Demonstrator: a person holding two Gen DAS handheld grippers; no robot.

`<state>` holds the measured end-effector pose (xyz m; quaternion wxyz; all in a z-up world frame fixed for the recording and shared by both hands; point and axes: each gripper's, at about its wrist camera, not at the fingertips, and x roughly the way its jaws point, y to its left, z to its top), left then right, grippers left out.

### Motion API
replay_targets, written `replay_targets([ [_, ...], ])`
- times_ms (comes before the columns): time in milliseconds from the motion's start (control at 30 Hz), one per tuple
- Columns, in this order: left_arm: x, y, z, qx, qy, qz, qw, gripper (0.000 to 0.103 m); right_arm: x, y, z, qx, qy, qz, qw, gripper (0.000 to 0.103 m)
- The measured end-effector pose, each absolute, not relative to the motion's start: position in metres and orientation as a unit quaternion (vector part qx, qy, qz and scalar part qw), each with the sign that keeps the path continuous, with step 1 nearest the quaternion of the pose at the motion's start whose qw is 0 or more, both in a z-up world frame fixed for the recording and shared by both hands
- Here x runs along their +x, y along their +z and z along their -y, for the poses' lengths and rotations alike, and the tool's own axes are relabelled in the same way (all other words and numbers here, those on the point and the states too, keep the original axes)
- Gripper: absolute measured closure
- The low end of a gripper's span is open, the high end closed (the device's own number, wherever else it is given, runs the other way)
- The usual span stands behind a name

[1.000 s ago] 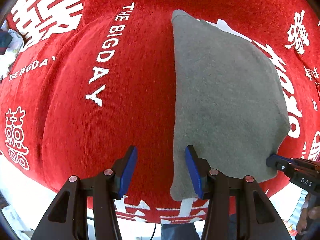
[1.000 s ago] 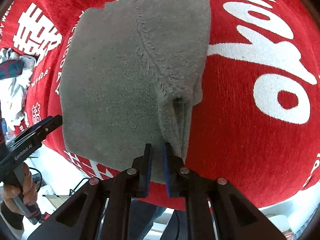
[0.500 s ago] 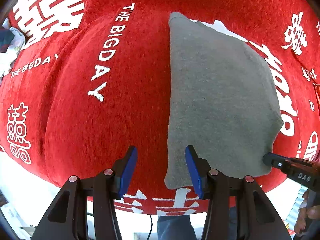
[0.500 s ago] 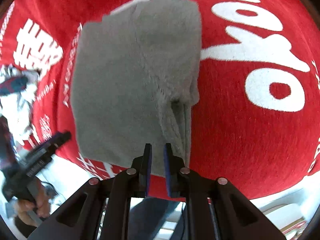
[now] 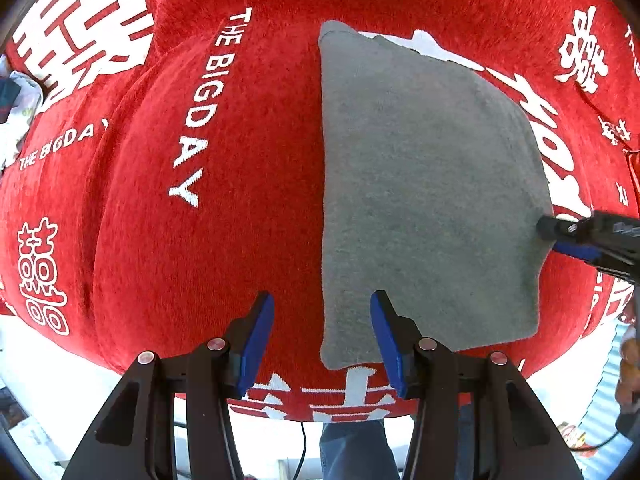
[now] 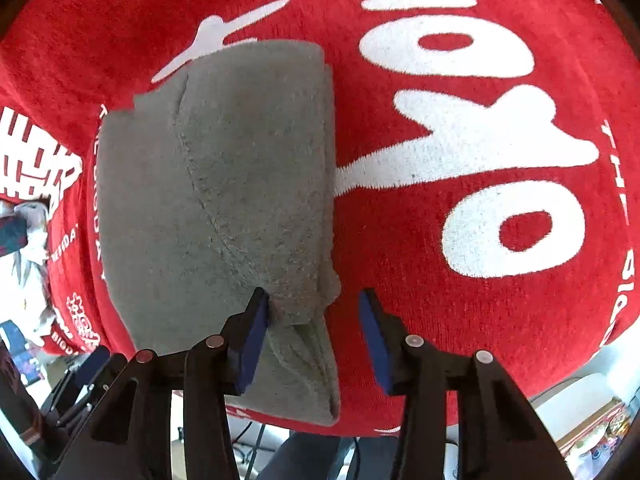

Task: Fold small clothes
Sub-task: 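Press the grey bundle flat with both tools and open them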

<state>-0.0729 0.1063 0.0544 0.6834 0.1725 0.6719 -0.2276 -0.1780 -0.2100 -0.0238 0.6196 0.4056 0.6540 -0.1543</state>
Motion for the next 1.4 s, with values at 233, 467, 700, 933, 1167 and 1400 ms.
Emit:
replay_targets([
  [233, -0.074, 0.073, -0.098, 0.149, -0.208, -0.679, 0.689, 0.052, -0.175, 0.006, 0.212, 0.369, -0.101, -0.688, 0.617, 0.053],
  [467, -0.089, 0.089, -0.081, 0.127, -0.195, -0.695, 0.681, 0.051, -0.17, 0.021, 0.212, 0.336, -0.069, -0.724, 0.598, 0.047],
  [700, -0.112, 0.107, -0.067, 0.131, -0.201, -0.696, 0.676, 0.052, -0.168, 0.033, 0.205, 0.316, -0.05, -0.739, 0.593, 0.037],
  [933, -0.122, 0.126, -0.065, 0.133, -0.198, -0.695, 0.678, 0.043, -0.166, 0.044, 0.197, 0.305, -0.039, -0.74, 0.598, 0.031],
  [1167, -0.122, 0.138, -0.067, 0.131, -0.186, -0.681, 0.696, 0.004, -0.169, 0.054, 0.194, 0.294, -0.032, -0.737, 0.608, 0.024],
  [1400, -0.124, 0.141, -0.067, 0.11, -0.183, -0.689, 0.692, 0.004, -0.172, 0.063, 0.197, 0.29, -0.053, -0.724, 0.623, 0.018],
])
